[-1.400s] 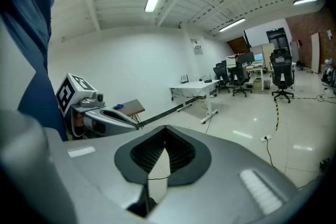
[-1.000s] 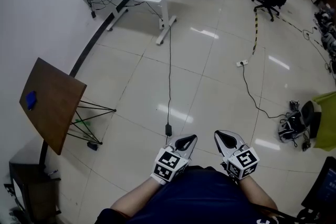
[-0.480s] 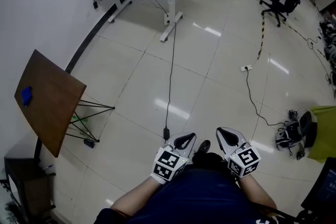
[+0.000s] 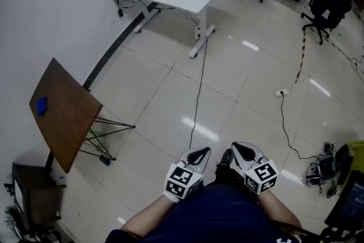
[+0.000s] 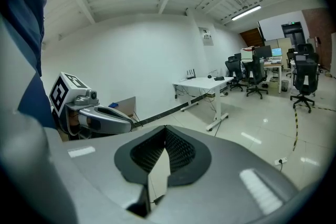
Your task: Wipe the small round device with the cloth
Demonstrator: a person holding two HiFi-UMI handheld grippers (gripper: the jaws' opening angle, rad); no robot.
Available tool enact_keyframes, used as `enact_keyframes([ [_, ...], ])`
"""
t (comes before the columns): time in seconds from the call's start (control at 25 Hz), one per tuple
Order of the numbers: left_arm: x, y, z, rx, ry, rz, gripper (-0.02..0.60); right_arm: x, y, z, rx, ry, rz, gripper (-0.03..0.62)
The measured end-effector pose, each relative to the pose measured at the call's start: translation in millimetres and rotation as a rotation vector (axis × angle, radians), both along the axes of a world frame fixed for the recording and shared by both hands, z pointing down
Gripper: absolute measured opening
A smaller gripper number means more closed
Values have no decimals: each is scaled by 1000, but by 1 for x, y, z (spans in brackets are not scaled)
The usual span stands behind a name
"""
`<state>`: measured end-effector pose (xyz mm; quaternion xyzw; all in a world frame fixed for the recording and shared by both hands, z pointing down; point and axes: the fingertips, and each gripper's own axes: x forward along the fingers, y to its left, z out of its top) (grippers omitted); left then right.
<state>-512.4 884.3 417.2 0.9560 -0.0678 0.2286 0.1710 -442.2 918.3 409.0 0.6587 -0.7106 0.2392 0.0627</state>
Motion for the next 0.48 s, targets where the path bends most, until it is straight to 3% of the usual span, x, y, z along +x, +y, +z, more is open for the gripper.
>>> enact_keyframes([
  [0.48, 128, -26, -9, 65, -27, -42, 2, 141, -39, -9, 61, -40, -18, 5],
])
